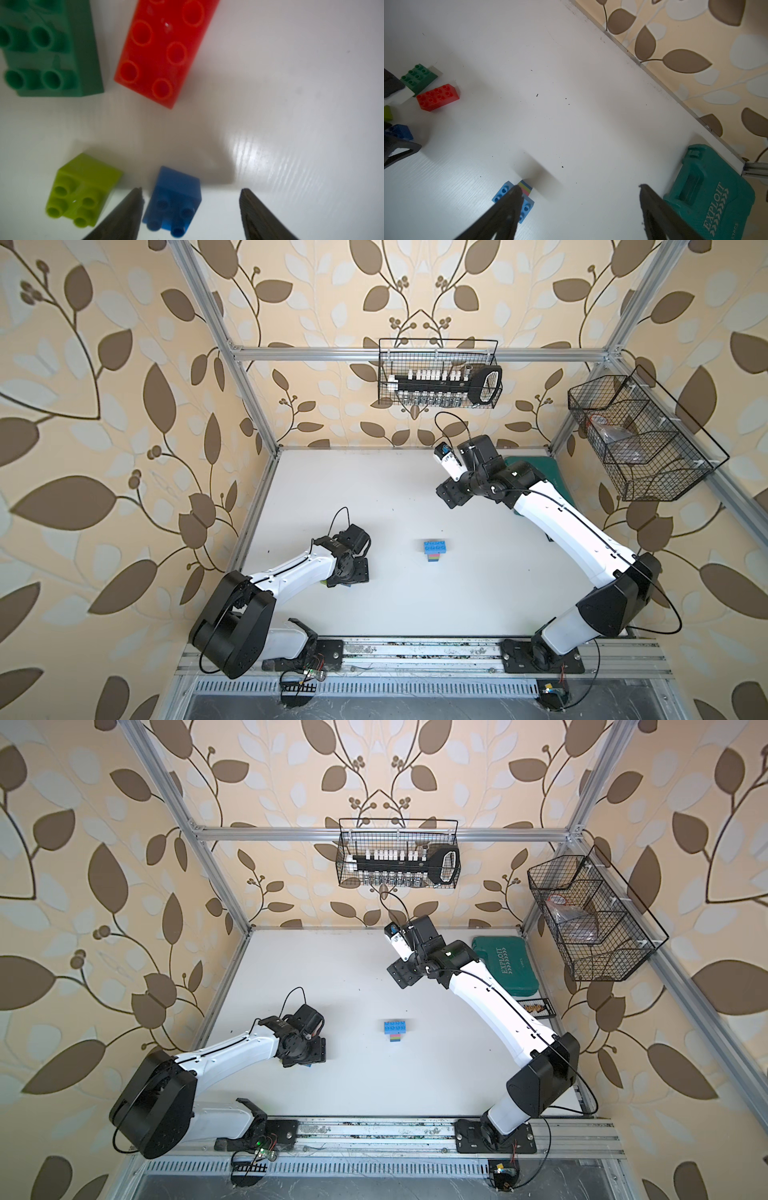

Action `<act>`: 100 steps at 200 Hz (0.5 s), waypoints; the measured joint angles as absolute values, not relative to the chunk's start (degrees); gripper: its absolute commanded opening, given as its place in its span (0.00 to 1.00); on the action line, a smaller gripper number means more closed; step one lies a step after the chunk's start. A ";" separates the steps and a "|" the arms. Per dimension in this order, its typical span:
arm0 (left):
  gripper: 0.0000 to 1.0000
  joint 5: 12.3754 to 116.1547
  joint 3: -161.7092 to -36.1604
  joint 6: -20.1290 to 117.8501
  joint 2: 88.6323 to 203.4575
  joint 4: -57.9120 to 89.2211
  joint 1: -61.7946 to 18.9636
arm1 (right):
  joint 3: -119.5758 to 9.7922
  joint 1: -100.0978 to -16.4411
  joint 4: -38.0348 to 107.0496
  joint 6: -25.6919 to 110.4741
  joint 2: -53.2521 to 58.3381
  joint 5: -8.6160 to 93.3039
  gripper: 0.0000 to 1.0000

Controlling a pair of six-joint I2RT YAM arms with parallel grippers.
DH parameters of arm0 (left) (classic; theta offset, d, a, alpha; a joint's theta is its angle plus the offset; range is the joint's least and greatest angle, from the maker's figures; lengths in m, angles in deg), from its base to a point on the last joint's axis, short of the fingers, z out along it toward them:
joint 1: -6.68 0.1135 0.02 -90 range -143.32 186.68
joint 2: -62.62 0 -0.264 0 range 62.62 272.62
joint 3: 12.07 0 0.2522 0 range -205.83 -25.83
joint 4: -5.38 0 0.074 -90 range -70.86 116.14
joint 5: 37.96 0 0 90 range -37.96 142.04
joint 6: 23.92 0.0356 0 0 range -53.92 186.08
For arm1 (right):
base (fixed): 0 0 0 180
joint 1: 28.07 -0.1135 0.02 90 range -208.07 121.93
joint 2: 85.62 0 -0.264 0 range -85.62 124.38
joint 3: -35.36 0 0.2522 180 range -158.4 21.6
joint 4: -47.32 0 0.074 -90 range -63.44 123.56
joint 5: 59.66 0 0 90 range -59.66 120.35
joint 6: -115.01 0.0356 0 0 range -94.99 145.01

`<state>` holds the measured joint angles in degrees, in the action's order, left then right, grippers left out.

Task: Assemble a spoon with lego
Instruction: Move the lego brick at the center of the board.

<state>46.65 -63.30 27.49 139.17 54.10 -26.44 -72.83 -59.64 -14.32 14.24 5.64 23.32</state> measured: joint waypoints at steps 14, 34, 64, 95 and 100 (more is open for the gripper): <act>0.64 47.57 -63.37 27.01 139.78 53.57 -27.16 | -72.83 -59.51 -14.28 14.15 5.64 23.34 0.87; 0.53 48.57 -64.09 26.86 141.68 52.83 -27.62 | -72.83 -59.03 -14.21 14.02 5.64 23.34 0.87; 0.32 49.53 -68.44 27.23 147.21 52.20 -28.43 | -72.83 -58.26 -14.15 14.02 5.64 23.38 0.87; 0.28 50.54 -75.11 29.72 153.90 50.47 -29.22 | -72.66 -57.67 -13.86 13.98 5.58 23.62 0.87; 0.32 50.71 -76.11 30.33 154.82 50.38 -29.35 | -72.51 -57.61 -13.71 13.96 5.51 23.73 0.87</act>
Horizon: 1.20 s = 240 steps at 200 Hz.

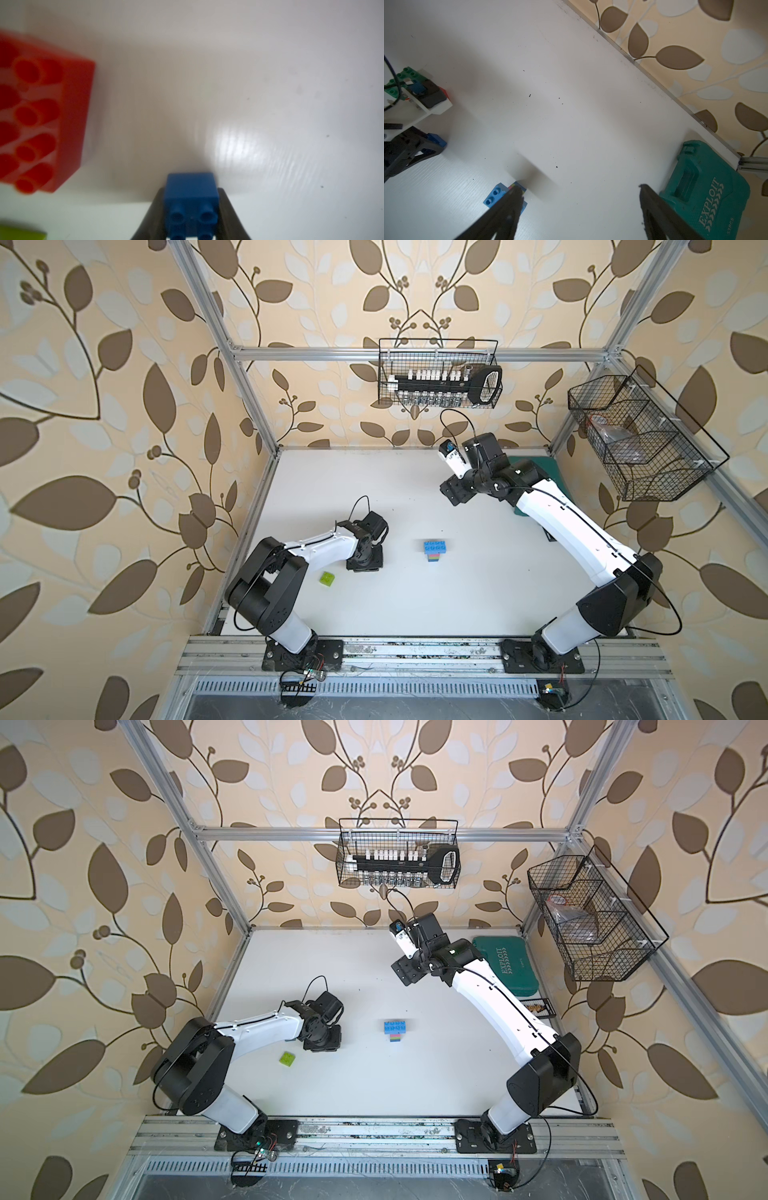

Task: Assemble a spoon with lego
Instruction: Move the lego brick at the center of the board, then pick up the lego brick from the center of the board.

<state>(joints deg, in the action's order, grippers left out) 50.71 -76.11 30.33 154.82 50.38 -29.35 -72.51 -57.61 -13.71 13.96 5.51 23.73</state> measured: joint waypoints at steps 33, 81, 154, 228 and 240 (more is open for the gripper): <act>0.73 51.19 -81.75 36.21 159.67 50.93 -30.48 | -72.00 -57.50 -13.67 13.59 5.38 23.76 0.87; 0.59 51.09 -82.30 43.82 160.00 52.33 -30.90 | -71.79 -57.28 -13.38 13.59 5.20 23.97 0.87; 0.43 49.51 -82.28 43.91 160.00 52.04 -30.90 | -71.41 -57.17 -13.27 13.56 5.14 24.08 0.87; 0.04 49.01 -82.30 44.61 160.00 51.98 -30.90 | -69.77 -56.51 -13.47 15.73 4.75 24.87 0.87; 0.00 49.45 -82.30 46.68 160.00 51.95 -30.90 | -68.99 -55.77 -13.93 18.09 4.46 25.29 0.87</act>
<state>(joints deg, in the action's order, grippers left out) 49.45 -82.30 46.68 160.00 51.95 -30.90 -68.99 -55.77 -13.93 18.09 4.46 25.29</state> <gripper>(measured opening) 0.334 0.874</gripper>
